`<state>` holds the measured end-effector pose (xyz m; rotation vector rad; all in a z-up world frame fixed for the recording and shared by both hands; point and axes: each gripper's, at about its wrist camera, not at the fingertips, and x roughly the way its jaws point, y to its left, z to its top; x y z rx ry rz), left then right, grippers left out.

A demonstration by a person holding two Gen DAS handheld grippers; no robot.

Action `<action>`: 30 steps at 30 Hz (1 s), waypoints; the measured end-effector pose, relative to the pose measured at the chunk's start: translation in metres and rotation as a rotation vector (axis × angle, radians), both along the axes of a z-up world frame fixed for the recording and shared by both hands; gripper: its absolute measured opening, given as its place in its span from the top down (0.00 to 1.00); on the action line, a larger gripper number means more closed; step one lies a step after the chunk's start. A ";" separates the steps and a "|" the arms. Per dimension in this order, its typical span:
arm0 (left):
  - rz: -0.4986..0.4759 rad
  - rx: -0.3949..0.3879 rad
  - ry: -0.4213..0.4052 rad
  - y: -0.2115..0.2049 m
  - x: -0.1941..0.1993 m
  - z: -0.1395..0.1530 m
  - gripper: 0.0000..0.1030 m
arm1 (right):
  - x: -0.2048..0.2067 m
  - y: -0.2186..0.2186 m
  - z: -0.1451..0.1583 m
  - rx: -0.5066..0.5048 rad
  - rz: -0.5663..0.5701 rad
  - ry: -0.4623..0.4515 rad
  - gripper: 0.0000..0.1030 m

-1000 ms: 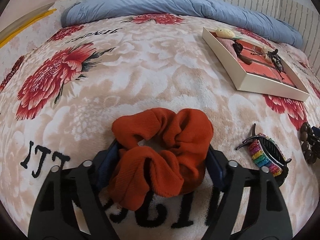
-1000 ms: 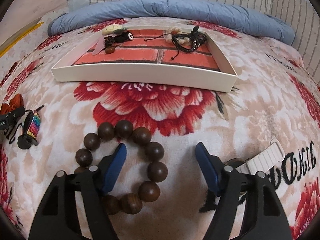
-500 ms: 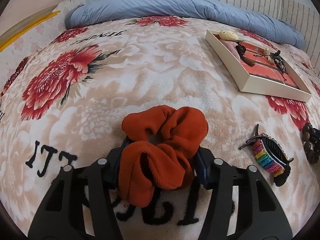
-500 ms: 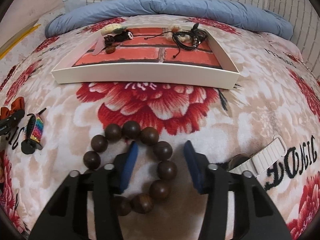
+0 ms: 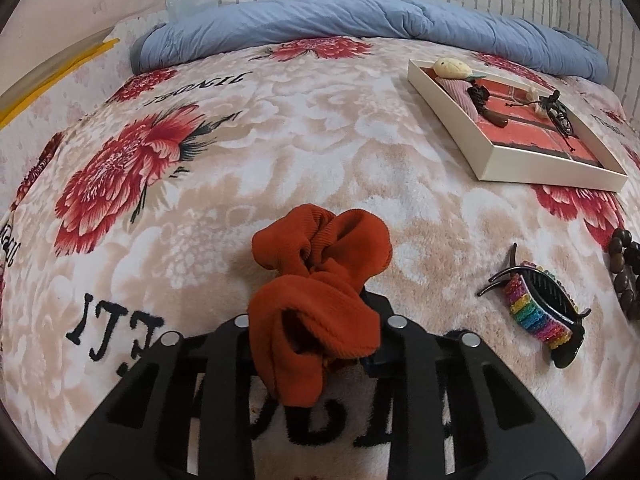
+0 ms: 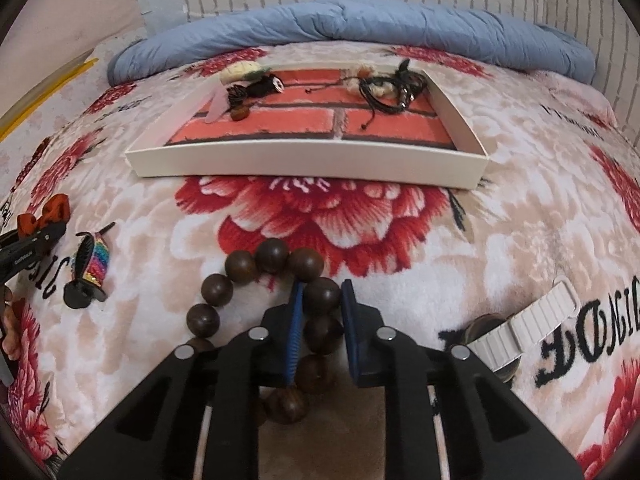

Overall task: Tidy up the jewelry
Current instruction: 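Carry the orange scrunchie with the left tool while the right tool carries the bead bracelet to the tray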

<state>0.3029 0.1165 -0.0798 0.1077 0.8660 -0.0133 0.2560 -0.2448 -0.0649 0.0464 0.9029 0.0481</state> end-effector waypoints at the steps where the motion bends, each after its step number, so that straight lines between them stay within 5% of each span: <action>1: -0.001 0.004 0.000 -0.001 0.000 0.001 0.78 | 0.000 0.000 0.002 0.003 0.005 -0.010 0.81; 14: -0.015 -0.034 -0.069 -0.028 0.006 0.046 0.79 | 0.017 0.005 0.049 0.053 0.081 -0.133 0.81; 24: -0.113 -0.094 -0.098 -0.104 0.056 0.084 0.79 | 0.059 -0.005 0.088 0.057 0.097 -0.179 0.81; 30: -0.159 -0.096 -0.081 -0.151 0.095 0.083 0.79 | 0.096 -0.027 0.105 0.088 0.081 -0.189 0.81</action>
